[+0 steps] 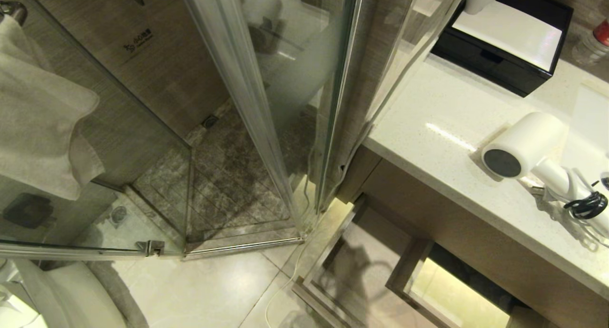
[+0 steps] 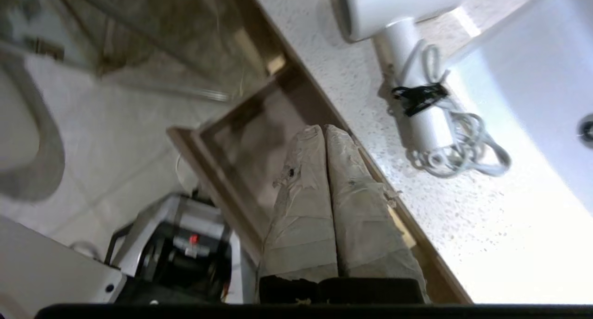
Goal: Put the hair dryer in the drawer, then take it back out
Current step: Pick up the hairdryer
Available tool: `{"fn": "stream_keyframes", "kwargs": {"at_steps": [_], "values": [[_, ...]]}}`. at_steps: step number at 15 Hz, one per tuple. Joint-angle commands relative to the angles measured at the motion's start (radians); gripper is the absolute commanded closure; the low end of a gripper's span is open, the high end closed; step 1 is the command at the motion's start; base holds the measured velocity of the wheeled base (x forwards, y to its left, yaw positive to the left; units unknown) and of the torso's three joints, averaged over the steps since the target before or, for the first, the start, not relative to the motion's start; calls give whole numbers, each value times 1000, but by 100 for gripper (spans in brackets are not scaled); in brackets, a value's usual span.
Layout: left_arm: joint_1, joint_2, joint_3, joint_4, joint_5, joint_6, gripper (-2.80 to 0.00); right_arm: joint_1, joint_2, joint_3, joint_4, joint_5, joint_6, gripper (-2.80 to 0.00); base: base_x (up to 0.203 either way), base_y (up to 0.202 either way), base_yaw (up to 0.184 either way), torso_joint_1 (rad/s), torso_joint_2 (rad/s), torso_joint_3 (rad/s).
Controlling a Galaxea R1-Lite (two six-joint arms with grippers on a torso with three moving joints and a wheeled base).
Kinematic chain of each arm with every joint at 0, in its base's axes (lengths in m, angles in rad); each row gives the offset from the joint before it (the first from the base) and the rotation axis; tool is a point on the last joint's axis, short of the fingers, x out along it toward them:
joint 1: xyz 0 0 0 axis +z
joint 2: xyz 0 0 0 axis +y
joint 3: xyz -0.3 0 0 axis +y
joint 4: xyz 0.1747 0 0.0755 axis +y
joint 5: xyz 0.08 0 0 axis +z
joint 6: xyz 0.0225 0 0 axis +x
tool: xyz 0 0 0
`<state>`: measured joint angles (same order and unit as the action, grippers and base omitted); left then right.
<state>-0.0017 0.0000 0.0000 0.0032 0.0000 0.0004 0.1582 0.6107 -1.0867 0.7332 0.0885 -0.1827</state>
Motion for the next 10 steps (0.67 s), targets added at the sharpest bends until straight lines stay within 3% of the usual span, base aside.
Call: {"fn": "stream_keyframes", "kwargs": {"at_steps": [1,4,7,10], "values": [[0,0,1,0,0,0,0,24,277,-38,-8,8,-32,-280,0,0,0,0,0,0],[0,0,2,0,0,0,0,34,452,-75,-32,-36,-195,-280,0,0,0,1,29,16],[0,0,0,0,0,0,0,21,545,-91,-125,-98,-474,-280,0,0,0,-9,37,20],[0,0,1,0,0,0,0,-101,553,-102,-182,-106,-695,-280,0,0,0,-24,43,24]]}}
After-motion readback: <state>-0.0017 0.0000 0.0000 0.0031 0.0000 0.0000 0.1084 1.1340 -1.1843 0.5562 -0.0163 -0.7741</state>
